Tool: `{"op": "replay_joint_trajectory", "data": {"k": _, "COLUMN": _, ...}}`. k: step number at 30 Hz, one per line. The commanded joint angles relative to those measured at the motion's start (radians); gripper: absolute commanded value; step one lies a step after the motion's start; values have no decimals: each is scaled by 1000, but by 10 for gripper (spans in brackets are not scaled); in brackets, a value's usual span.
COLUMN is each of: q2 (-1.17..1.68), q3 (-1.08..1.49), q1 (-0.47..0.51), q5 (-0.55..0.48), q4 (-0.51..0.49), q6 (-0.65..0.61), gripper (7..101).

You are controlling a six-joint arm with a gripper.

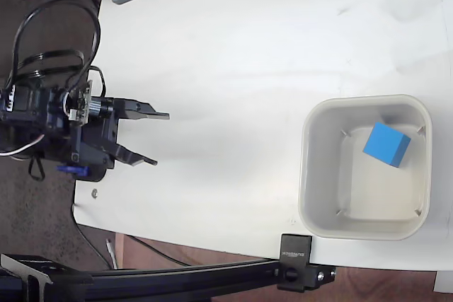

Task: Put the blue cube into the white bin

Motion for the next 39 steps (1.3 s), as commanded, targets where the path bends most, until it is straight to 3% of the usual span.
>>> {"op": "replay_joint_trajectory", "data": {"k": 1, "q2": 187, "q3": 117, "q1": 5, "q5": -8, "q4": -32, "q6": 12, "gripper": 1003}}
{"op": "replay_joint_trajectory", "data": {"k": 4, "q2": 351, "q3": 218, "q1": -28, "q5": 21, "q4": -20, "q6": 20, "gripper": 1003}}
{"op": "replay_joint_trajectory", "data": {"k": 11, "q2": 351, "q3": 262, "q1": -91, "q5": 67, "q4": -20, "q6": 14, "gripper": 1003}}
{"op": "replay_joint_trajectory", "data": {"k": 39, "q2": 351, "q3": 262, "q1": -91, "q5": 64, "q4": -20, "q6": 15, "gripper": 1003}}
